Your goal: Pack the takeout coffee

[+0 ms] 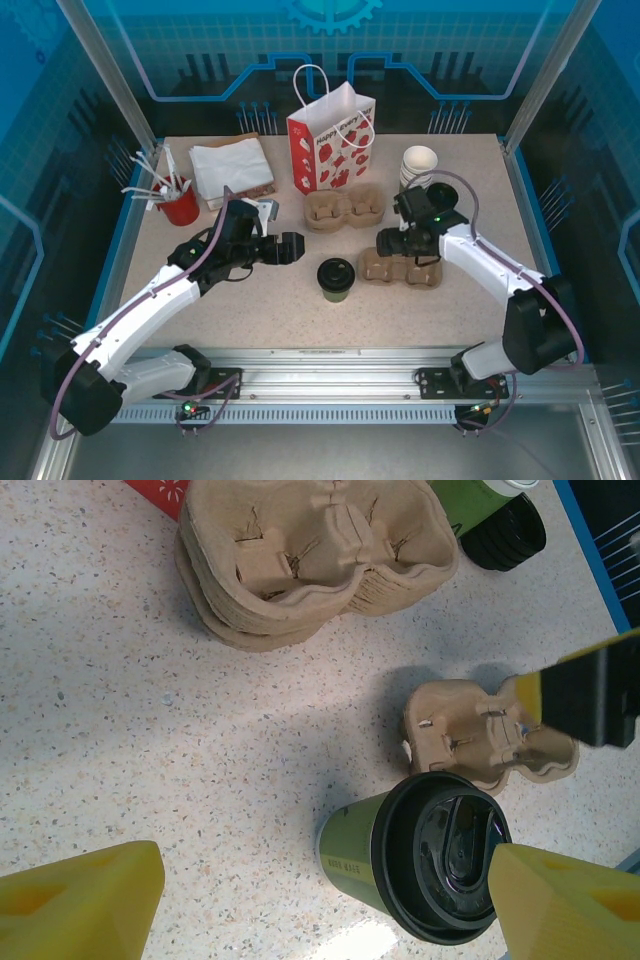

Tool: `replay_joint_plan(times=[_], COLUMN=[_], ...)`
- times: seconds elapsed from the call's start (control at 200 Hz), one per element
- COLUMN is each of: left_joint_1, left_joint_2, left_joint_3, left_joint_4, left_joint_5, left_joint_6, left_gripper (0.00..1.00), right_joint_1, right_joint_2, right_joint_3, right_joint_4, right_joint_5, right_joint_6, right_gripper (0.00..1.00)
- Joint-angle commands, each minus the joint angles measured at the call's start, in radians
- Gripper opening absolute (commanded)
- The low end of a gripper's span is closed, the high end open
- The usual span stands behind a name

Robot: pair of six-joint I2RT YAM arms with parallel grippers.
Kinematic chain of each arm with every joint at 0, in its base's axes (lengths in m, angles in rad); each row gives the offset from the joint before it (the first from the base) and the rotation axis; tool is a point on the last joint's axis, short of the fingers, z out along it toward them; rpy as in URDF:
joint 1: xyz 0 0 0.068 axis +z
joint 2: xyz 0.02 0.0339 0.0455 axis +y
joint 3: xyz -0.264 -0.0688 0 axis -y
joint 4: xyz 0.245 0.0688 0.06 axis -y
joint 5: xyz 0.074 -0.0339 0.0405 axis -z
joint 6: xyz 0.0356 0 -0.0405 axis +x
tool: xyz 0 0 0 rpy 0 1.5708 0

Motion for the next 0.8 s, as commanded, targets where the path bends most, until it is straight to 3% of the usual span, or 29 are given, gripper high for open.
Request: replay_joint_plan(times=[0.0, 0.25, 0.46, 0.57, 0.795], left_joint_1=[-0.003, -0.009, -0.024, -0.096, -0.28], left_joint_2=[0.001, -0.002, 0.024, 0.073, 0.229], left_joint_3=[-0.008, -0.014, -0.016, 0.025, 0.174], left_joint_4=[0.015, 0.012, 0.017, -0.014, -0.115], left_joint_5=[0.027, 0.025, 0.062, 0.017, -0.182], left_joint_6=[0.003, 0.002, 0.027, 0.087, 0.199], left_gripper=[0.86, 0.86, 0.86, 0.86, 0.87], right_joint_1=[-0.096, -0.259, -0.302, -0.301, -0.28], right_joint_2=[0.072, 0.265, 0.211, 0.15, 0.034], right_joint_3=[0.052, 0.121, 0.01, -0.055, -0.167], right_joint_4=[-0.02, -0.009, -0.005, 0.015, 0.072], right_joint_5=[-0.135, -0.361, -0.397, -0.44, -0.509], right_joint_6=[-0.101, -0.155, -0.15, -0.124, -0.044], right_gripper=[0.84, 0.89, 0.89, 0.89, 0.89])
